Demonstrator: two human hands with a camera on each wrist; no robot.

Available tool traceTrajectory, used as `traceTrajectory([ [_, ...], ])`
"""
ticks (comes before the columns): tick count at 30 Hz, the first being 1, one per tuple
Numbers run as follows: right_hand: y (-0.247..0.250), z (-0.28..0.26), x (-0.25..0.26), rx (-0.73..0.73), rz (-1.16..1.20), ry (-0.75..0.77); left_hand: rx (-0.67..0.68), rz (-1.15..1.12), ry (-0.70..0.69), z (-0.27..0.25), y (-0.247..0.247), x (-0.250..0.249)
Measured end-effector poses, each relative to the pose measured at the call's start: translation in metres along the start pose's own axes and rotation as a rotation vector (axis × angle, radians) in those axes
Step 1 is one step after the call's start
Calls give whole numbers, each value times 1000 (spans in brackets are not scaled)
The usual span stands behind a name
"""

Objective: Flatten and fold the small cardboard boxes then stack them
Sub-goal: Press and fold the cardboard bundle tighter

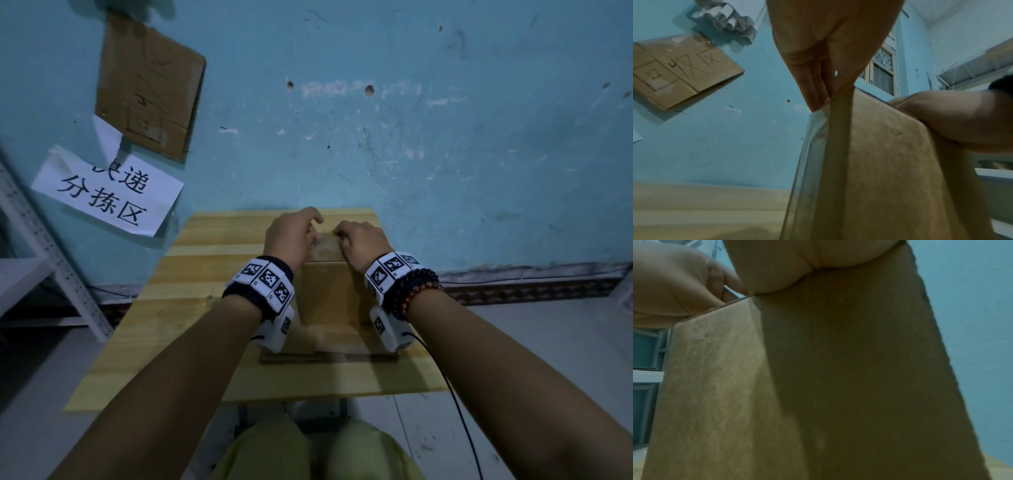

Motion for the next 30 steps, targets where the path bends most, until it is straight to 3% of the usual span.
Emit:
traceTrajectory([
  [9, -1, 1, 1, -6, 1, 6, 111, 165, -36, 1, 0, -6],
  [13, -2, 1, 1, -16, -1, 4, 97, 177, -44, -4, -3, -6],
  [21, 0, -2, 1, -36, 12, 3, 190, 194, 21, 1, 1, -13],
  [26, 1, -4, 1, -29, 12, 5, 200, 228, 22, 1, 5, -17],
  [30, 1, -4, 2, -19, 9, 1, 128, 84, 54, -2, 6, -15],
])
Point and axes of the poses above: each hand's wrist, its own z-axis towards the middle knuckle, its own y-axis out of the back of the hand, x = y × z, the point moved 1 cm from there along z, towards the middle knuckle, and after that the axes turned 15 degrees about -y, right-handed, at the moved point
